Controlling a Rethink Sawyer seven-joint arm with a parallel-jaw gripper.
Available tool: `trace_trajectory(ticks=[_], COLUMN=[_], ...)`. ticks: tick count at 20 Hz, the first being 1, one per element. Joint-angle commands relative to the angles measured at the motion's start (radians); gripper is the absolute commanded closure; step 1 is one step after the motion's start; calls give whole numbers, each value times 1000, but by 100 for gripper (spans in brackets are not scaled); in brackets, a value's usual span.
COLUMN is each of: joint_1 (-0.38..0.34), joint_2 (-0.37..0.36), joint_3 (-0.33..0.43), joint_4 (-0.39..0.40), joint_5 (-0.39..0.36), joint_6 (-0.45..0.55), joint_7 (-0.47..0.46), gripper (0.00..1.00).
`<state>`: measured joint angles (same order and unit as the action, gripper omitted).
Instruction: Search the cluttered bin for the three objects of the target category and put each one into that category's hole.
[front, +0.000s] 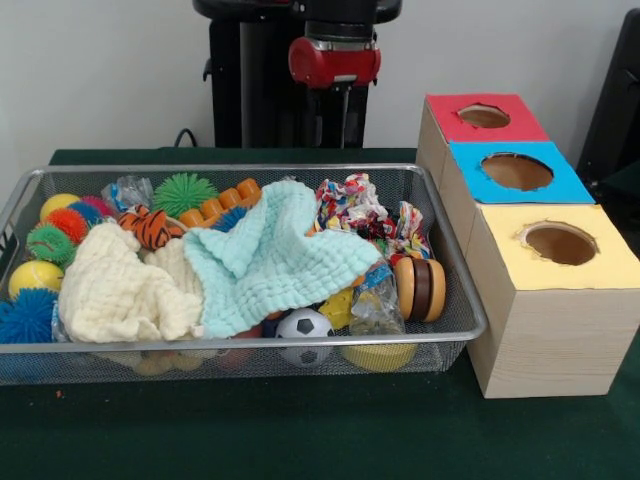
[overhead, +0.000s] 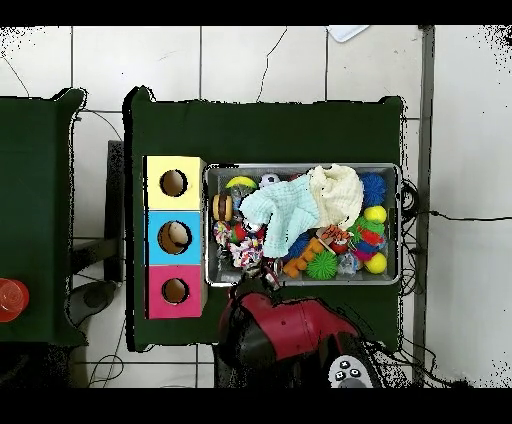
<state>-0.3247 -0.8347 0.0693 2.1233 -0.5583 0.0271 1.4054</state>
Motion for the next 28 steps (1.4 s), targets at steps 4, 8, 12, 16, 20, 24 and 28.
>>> trace_trajectory(ticks=[4,8,12,16,20,24,28], joint_1=[6,41,90,122,150,192,226], joint_2=[145,199,259,325,373,391,399], joint_3=[95,45,-32,-90,-125,-179,-219], joint_4=[-86,-107,-147,-183,-218,-239,-255], joint_5=[67,68,60,55,56,72,78], joint_6=[-118,-186,-253,-330,-350,-356,-365], joint_7=[204,196,168,148,129,120,108], gripper=[0,0,0,0,0,100,100])
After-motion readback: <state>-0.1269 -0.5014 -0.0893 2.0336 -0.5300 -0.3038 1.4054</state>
